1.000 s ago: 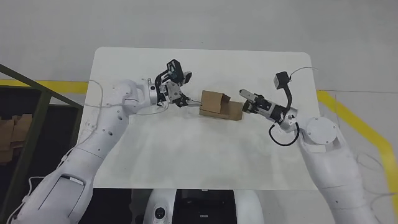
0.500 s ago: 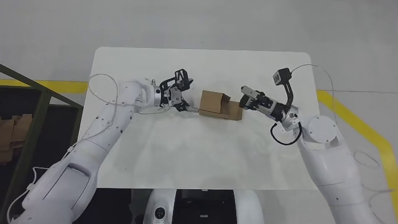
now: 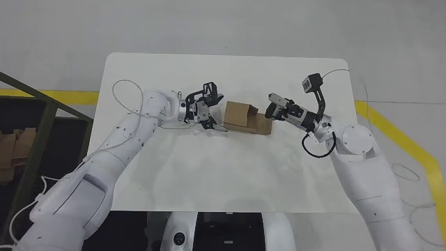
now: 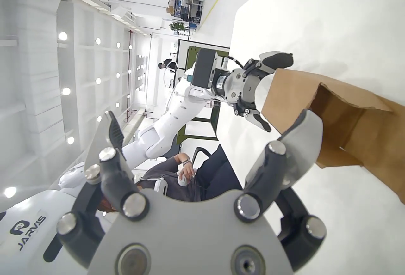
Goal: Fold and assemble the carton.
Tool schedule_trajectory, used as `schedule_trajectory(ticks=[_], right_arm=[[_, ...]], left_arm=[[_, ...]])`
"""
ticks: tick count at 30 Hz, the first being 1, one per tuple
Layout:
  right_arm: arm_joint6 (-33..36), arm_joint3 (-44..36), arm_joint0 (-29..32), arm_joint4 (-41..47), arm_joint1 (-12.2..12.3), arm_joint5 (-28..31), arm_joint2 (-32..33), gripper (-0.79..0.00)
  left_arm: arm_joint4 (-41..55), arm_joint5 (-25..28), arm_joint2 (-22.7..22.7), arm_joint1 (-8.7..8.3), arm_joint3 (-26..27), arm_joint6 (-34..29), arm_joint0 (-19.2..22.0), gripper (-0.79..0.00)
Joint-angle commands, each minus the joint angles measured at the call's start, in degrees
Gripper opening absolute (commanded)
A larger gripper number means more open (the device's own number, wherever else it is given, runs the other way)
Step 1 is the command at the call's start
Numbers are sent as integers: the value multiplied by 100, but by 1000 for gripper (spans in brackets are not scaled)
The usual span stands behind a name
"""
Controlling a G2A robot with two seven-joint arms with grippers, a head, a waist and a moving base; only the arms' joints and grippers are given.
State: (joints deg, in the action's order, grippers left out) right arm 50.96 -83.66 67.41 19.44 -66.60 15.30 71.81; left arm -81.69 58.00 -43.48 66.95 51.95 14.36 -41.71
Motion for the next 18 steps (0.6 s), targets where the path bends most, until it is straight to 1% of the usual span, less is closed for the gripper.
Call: schedule_trajectory(ticks=[1, 7, 14, 18], right_arm=[[46, 59, -50, 22, -5, -10, -40, 0], [143, 191, -190, 4, -19, -39, -166, 0], [137, 197, -194, 12, -21, -39, -170, 0], [137, 197, -194, 12, -21, -39, -170, 0]], left_arm=[[-214, -25, 64, 10, -34, 224, 74, 0], [-254, -50, 71, 12, -43, 265, 84, 0], [-254, -50, 71, 12, -43, 265, 84, 0], [-221, -270, 50, 12, -99, 81, -25, 0]])
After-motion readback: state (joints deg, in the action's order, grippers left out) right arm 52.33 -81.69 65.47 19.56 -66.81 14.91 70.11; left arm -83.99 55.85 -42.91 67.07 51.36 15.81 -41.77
